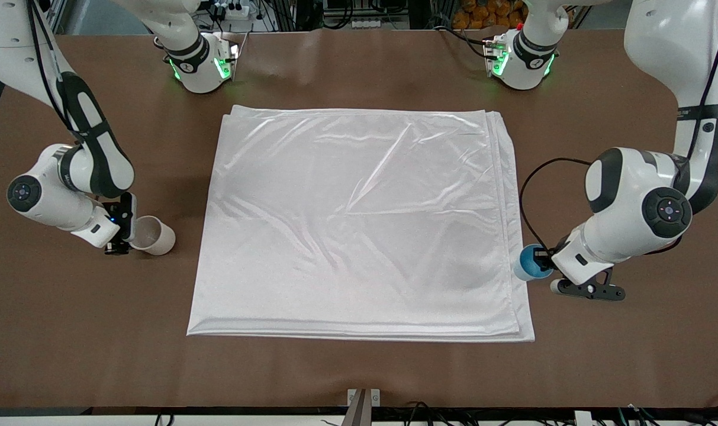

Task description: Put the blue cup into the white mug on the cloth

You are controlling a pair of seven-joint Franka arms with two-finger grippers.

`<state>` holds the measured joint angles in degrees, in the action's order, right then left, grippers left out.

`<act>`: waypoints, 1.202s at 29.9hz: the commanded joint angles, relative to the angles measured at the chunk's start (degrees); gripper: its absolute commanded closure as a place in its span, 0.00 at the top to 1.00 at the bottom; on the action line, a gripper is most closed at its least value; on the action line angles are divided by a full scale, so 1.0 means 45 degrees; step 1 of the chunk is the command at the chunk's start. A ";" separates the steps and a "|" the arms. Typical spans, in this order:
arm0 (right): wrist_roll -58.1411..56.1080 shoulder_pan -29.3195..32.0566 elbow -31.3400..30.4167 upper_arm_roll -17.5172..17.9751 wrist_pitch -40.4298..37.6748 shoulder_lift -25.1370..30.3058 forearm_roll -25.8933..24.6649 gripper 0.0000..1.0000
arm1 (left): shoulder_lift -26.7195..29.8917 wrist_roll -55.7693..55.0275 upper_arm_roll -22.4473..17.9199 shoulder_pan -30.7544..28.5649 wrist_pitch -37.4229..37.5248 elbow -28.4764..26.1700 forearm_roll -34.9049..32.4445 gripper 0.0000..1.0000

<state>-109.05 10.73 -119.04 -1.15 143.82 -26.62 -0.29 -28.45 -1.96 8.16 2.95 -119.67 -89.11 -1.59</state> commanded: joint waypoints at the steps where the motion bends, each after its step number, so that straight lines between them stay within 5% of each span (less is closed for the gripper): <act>1: -0.0396 0.0076 -0.0286 0.0099 0.0071 0.0428 0.0221 0.49 | 0.0092 -0.0267 0.0061 0.0086 0.0577 0.0563 -0.0351 0.00; 7: -0.0396 0.0076 -0.0247 0.0157 0.0071 0.0701 0.0221 0.27 | 0.0268 -0.0209 0.0042 0.0301 0.0714 0.0662 -0.0351 0.00; 15: -0.0376 0.0095 -0.0207 0.0215 0.0071 0.0779 0.0221 0.10 | 0.0326 -0.0189 0.0023 0.0496 0.0714 0.0662 -0.0351 0.00; 36: -0.0806 0.0076 -0.0169 0.0683 -0.1685 0.1131 0.2914 0.05 | 0.0696 -0.0131 0.0042 0.0633 0.0714 0.0681 -0.1034 0.00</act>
<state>-110.78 10.72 -119.00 0.17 139.48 -23.14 7.87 -26.92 -2.05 8.30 5.55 -117.75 -86.09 -4.43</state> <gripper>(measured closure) 0.903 0.960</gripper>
